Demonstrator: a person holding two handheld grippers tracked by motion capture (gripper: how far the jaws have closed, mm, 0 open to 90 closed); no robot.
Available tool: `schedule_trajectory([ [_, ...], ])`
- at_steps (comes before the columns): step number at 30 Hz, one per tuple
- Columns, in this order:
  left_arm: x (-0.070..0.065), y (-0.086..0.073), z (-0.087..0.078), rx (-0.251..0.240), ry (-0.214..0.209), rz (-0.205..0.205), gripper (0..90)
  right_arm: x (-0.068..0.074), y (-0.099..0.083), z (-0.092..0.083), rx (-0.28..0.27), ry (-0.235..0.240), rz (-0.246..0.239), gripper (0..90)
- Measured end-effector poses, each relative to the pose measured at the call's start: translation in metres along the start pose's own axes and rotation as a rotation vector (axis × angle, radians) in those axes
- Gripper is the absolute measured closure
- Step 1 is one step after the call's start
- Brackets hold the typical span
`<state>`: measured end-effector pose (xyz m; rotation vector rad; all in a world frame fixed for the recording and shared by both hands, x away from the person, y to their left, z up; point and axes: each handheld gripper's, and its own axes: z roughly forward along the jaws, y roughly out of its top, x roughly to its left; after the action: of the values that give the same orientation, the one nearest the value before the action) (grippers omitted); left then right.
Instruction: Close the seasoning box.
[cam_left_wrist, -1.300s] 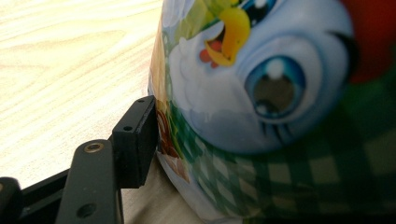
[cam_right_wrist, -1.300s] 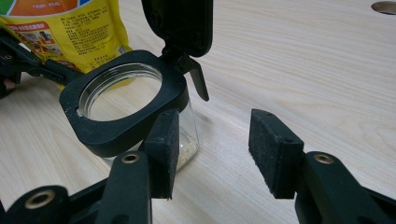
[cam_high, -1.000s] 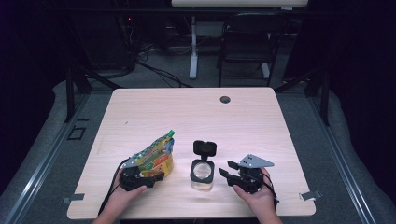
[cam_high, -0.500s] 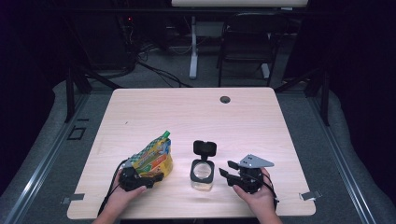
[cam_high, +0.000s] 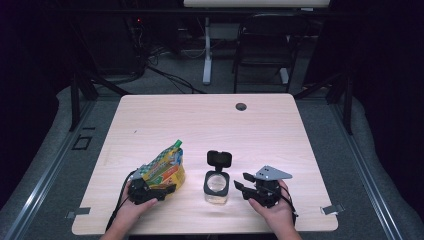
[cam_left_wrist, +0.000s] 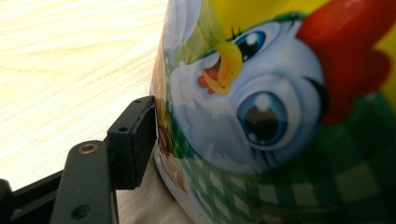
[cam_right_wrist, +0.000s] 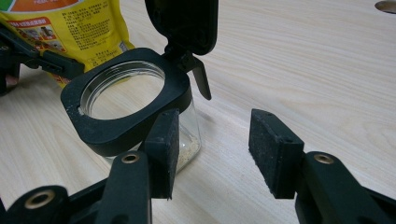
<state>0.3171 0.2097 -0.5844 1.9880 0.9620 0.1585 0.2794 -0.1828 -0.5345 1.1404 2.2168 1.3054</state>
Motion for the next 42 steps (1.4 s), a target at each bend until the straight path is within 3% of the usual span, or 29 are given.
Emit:
schedule_trajectory([
  [21,0.000,0.002,-0.002,-0.002,0.025,0.032,40.4,-0.001,0.000,-0.001,-0.006,0.000,0.002,53.1],
  [34,-0.001,0.006,-0.013,-0.037,0.041,0.042,40.5,0.000,0.000,-0.001,-0.007,-0.002,0.000,53.1],
  [42,-0.003,0.010,-0.019,-0.035,0.053,0.072,40.5,0.001,-0.001,-0.001,-0.019,0.004,0.001,53.0],
])
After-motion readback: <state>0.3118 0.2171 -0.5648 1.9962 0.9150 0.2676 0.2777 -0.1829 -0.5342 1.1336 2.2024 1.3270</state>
